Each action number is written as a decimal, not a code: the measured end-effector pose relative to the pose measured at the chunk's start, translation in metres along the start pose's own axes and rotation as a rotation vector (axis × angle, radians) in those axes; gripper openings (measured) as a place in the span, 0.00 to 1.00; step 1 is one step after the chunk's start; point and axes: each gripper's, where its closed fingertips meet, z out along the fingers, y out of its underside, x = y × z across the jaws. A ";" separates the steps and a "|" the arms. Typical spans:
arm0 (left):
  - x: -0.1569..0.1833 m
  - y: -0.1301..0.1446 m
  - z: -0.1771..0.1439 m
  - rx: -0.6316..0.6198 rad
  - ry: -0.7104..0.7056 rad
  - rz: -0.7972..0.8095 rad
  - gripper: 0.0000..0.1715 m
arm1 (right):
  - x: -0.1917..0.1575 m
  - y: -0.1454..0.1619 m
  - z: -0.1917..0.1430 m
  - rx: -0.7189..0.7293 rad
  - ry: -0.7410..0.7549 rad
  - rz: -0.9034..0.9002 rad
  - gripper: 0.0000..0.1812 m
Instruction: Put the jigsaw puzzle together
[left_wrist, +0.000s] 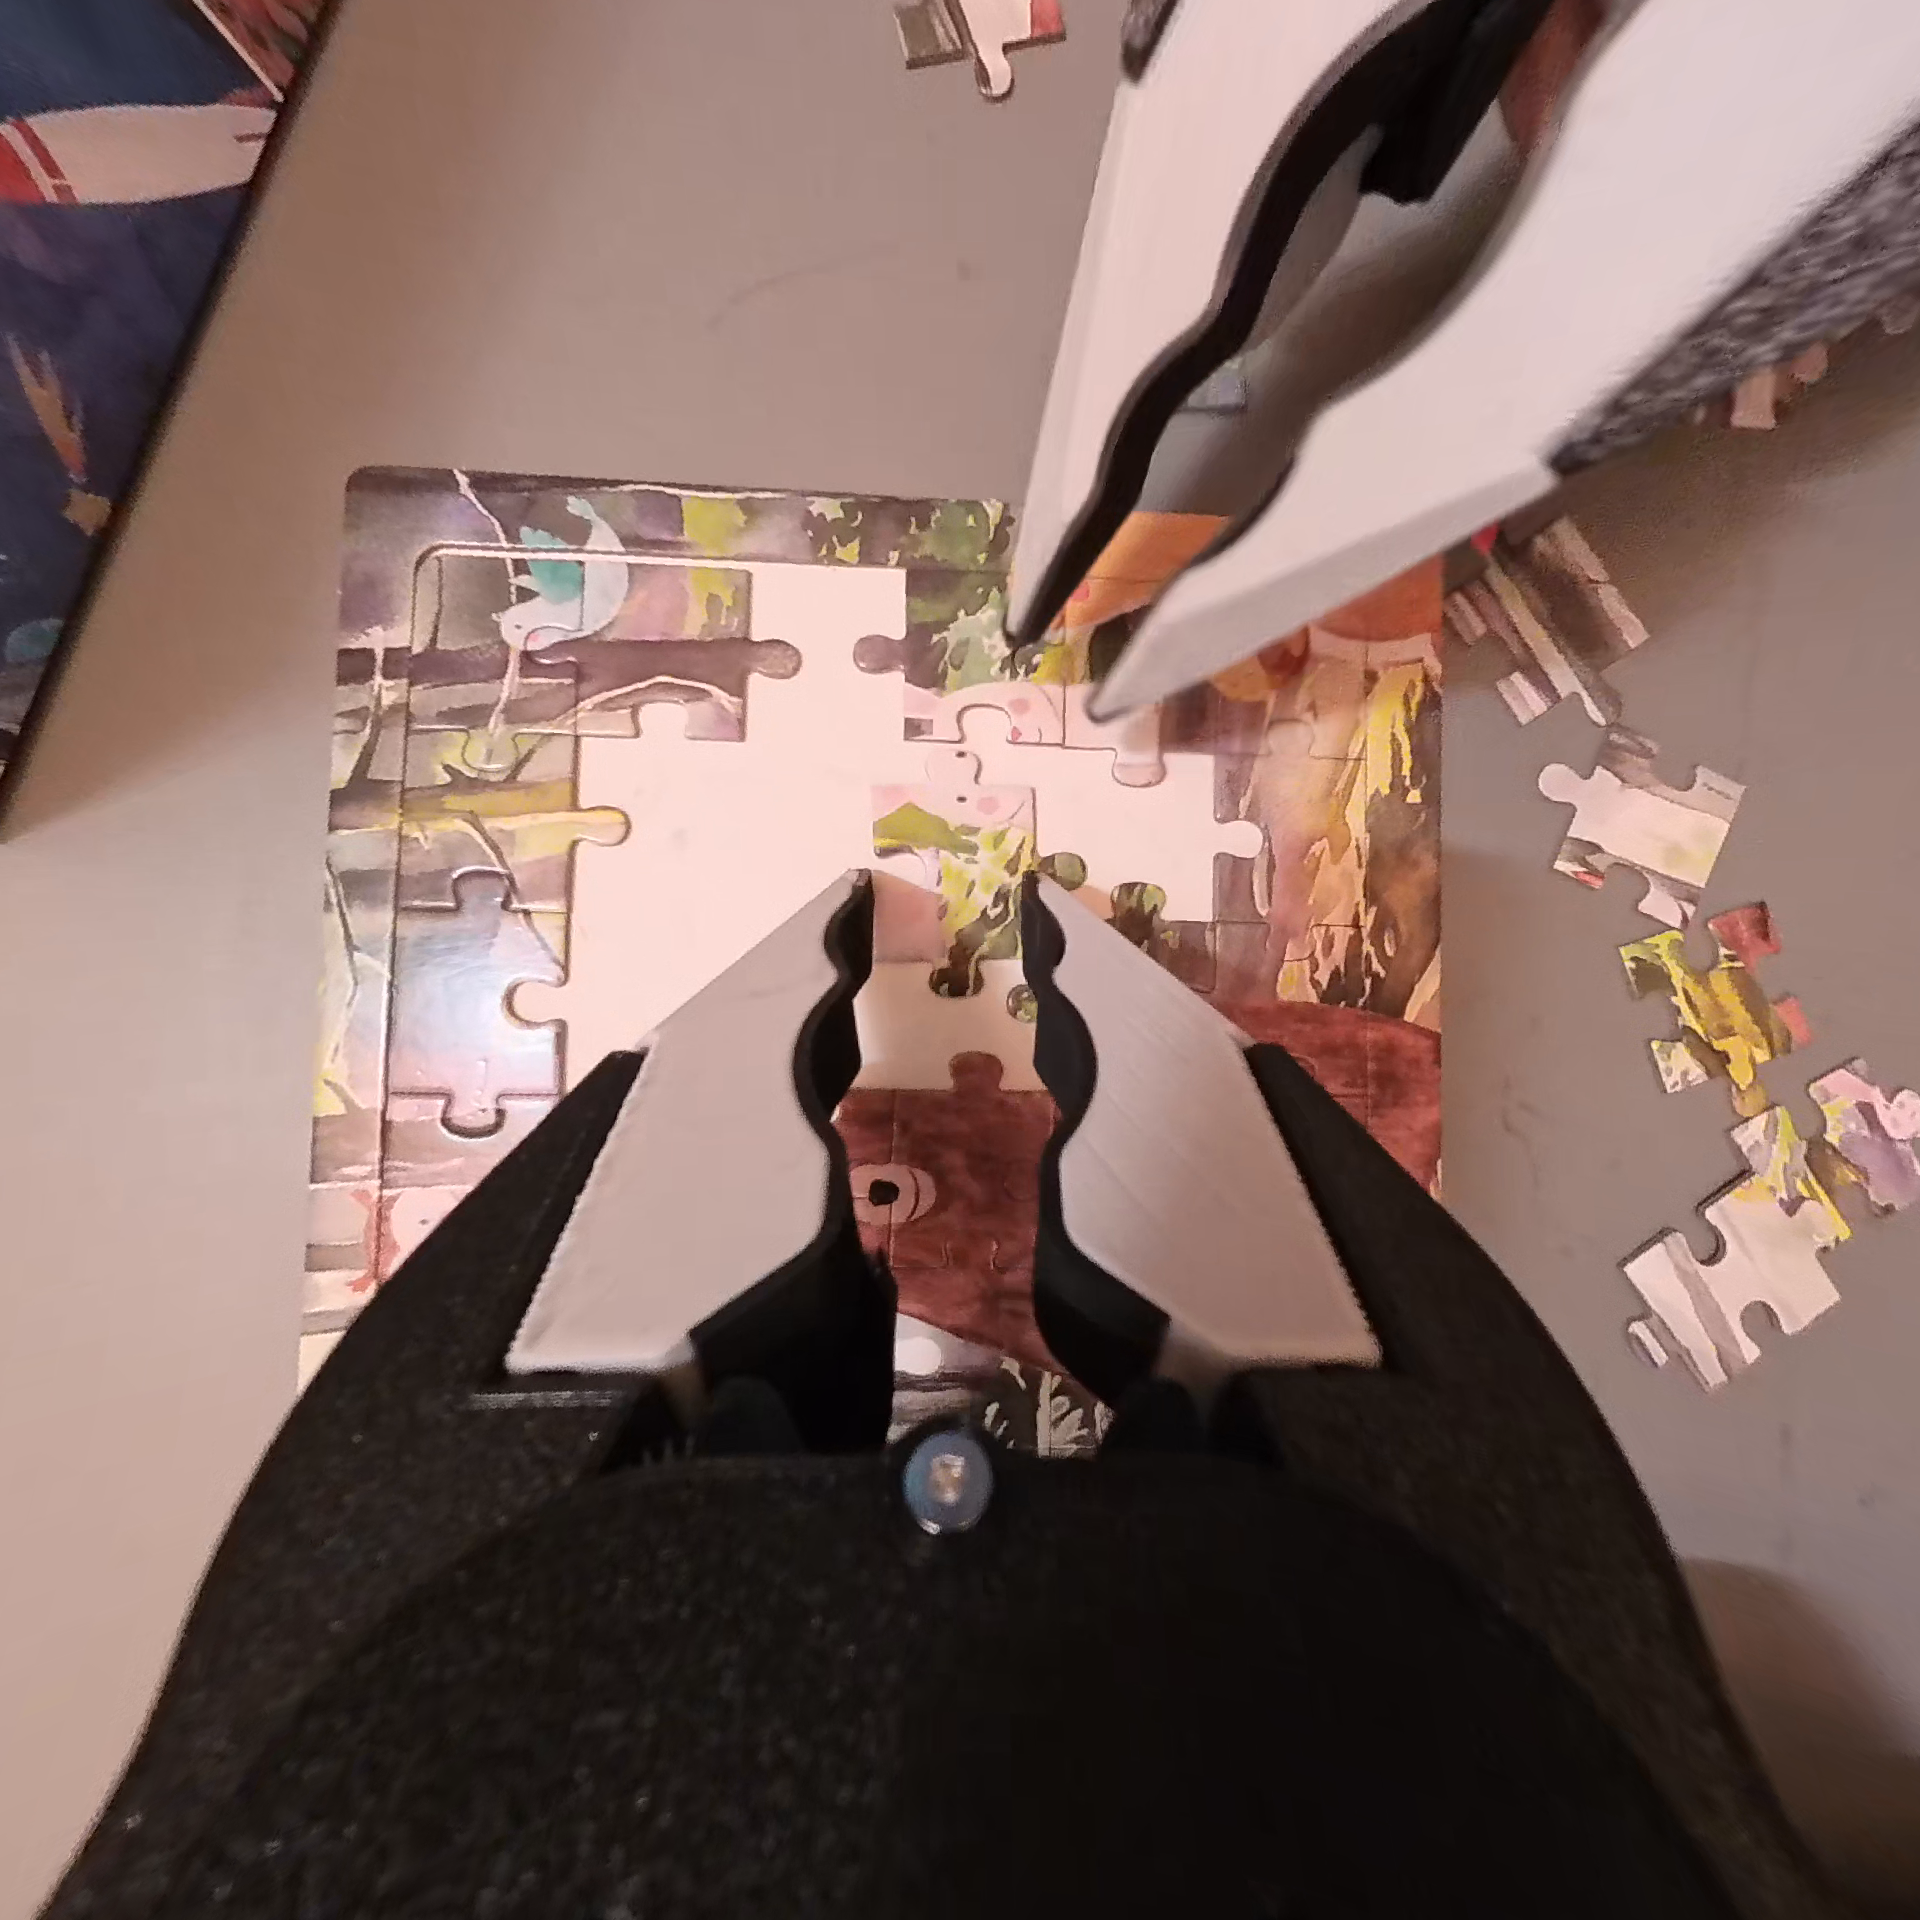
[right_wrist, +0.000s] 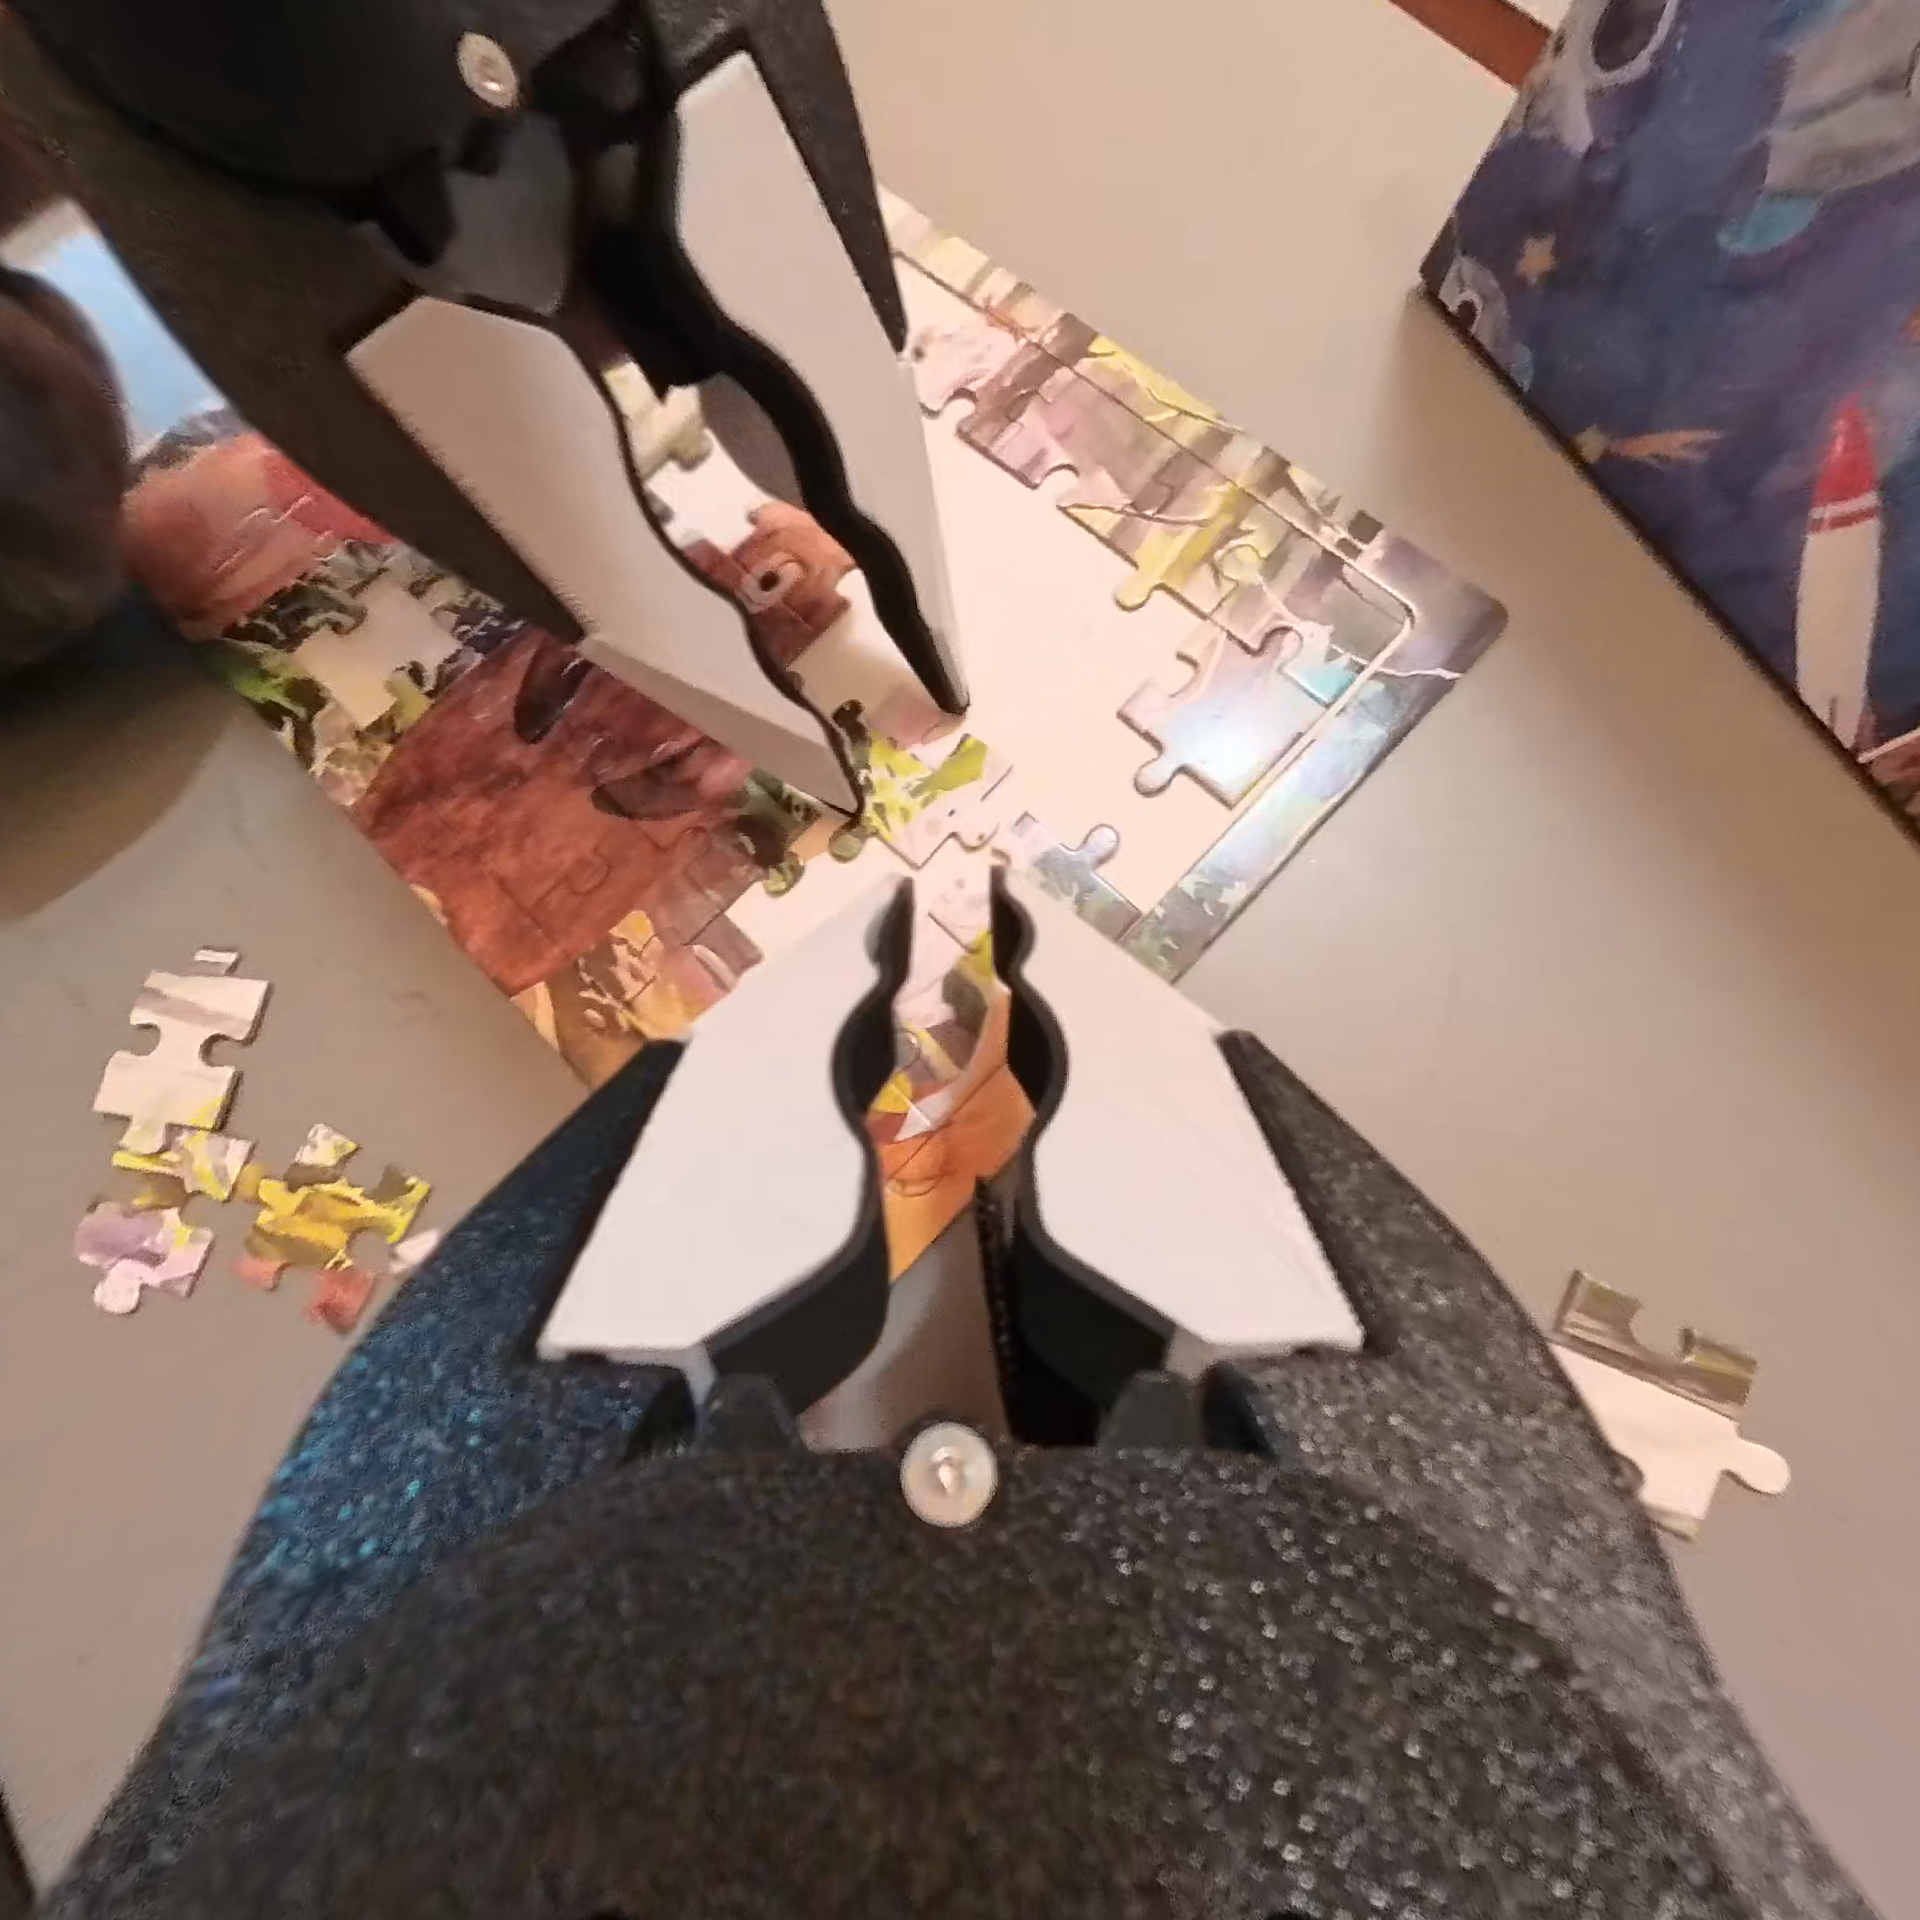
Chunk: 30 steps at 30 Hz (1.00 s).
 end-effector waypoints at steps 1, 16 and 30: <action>0.000 0.000 0.000 -0.001 0.000 0.001 0.16 | 0.004 0.000 0.001 -0.007 0.025 -0.004 0.02; 0.000 -0.001 -0.002 0.005 -0.005 0.007 0.18 | 0.019 0.015 0.008 -0.058 0.078 0.036 0.00; 0.003 -0.002 0.003 0.021 0.027 0.011 0.17 | 0.034 0.014 -0.009 0.022 0.156 0.059 0.00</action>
